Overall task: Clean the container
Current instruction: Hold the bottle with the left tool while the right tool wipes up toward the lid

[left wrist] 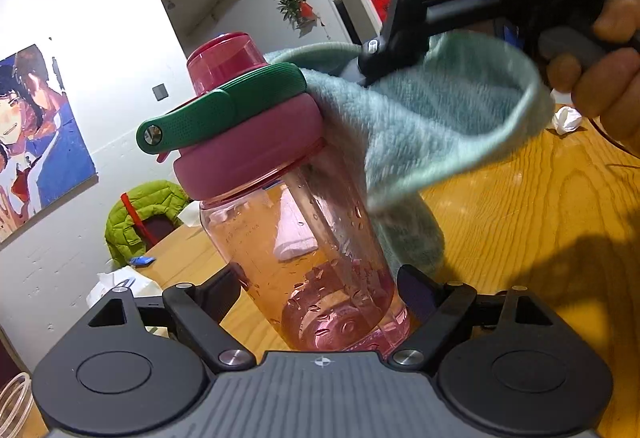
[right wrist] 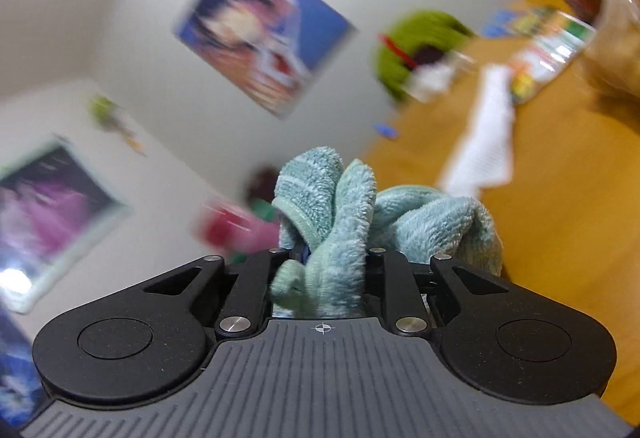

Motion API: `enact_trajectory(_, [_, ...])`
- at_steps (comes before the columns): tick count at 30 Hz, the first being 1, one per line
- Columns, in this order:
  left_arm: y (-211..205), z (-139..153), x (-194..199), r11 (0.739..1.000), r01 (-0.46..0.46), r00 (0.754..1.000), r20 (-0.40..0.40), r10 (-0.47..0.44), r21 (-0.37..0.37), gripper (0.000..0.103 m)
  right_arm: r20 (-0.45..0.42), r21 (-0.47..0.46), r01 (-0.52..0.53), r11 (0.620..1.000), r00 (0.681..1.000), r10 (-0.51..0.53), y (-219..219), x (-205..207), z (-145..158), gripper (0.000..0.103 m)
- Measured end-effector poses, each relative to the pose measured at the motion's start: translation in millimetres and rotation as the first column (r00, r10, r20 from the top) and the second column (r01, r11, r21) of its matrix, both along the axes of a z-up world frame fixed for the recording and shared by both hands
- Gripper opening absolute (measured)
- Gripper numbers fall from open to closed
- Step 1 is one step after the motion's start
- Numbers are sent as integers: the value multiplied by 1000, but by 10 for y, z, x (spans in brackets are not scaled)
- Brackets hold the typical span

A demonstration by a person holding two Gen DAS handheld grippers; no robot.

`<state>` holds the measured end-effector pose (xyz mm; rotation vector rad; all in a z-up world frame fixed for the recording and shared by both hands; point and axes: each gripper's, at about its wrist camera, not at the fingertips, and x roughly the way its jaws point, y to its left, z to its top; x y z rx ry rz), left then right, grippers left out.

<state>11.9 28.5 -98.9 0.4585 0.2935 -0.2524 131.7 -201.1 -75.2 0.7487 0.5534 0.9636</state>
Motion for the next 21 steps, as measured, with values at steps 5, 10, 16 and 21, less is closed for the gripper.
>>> enact_trajectory(5, [24,-9,12,1000,15,1000,-4,-15,-20,83,-143,-242,-21,970,990,-15,218,188,-235,21])
enact_trajectory(10, [-5,-8,-62,1000,-16,999,-36,16,-23,91,-152,-356,-11,935,987,-46,343,227,-340,21])
enact_trajectory(16, [-52,77,-269,999,-40,998,-46,41,31,92,-69,-246,96,964,991,-117,245,202,-269,22])
enact_trajectory(21, [-67,100,-325,999,11,999,-36,-10,39,88,-46,-142,81,987,995,-88,241,189,-225,22])
